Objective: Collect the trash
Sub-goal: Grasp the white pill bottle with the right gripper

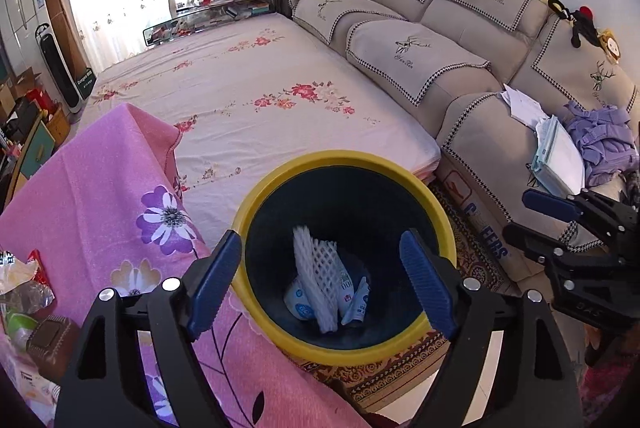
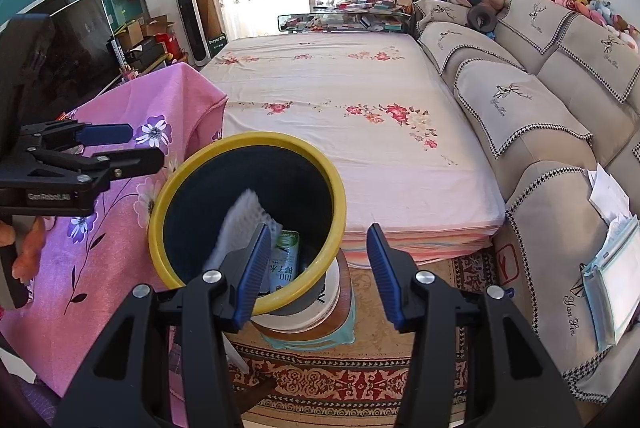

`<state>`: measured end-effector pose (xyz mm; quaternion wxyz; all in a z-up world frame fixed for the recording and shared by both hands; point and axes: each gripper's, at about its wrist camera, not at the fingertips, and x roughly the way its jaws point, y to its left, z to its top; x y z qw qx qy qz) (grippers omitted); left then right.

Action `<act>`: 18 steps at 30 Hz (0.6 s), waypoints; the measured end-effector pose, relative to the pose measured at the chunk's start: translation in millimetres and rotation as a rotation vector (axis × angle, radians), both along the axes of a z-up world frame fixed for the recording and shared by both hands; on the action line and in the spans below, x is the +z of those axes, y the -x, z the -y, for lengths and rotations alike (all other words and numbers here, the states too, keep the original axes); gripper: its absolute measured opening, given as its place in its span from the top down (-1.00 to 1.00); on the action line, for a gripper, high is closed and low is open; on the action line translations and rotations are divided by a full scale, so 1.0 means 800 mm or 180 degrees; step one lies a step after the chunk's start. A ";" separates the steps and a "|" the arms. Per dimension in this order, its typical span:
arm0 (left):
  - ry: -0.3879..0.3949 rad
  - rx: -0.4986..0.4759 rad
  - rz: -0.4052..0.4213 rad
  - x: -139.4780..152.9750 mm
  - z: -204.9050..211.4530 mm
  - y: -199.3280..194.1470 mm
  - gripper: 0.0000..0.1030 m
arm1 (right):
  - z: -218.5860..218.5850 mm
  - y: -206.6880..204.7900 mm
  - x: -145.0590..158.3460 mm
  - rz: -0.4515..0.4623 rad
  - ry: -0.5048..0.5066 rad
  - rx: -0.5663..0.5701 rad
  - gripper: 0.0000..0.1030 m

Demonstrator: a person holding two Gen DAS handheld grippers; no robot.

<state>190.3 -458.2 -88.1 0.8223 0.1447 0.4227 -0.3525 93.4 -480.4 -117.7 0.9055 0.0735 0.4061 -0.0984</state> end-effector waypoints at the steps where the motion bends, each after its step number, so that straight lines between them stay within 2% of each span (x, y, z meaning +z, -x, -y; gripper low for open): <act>1: 0.0045 0.0014 -0.0005 0.009 -0.011 0.004 -0.57 | -0.004 0.000 0.001 0.0005 0.0005 0.0010 0.07; 4: 0.0218 0.0089 0.0014 0.037 -0.052 0.020 -0.58 | -0.009 0.001 0.003 0.0005 0.0016 0.0063 0.05; 10: 0.0448 0.0474 0.0296 0.084 -0.175 0.061 -0.69 | -0.046 -0.016 -0.004 -0.0042 -0.0020 0.0268 0.05; 13: 0.0509 0.0805 0.0408 0.097 -0.252 0.079 -0.74 | -0.082 -0.033 -0.011 -0.0072 -0.0061 0.0486 0.05; 18: 0.0461 0.1506 0.0538 0.105 -0.376 0.105 -0.89 | -0.164 -0.063 -0.010 -0.0006 -0.0172 0.0929 0.05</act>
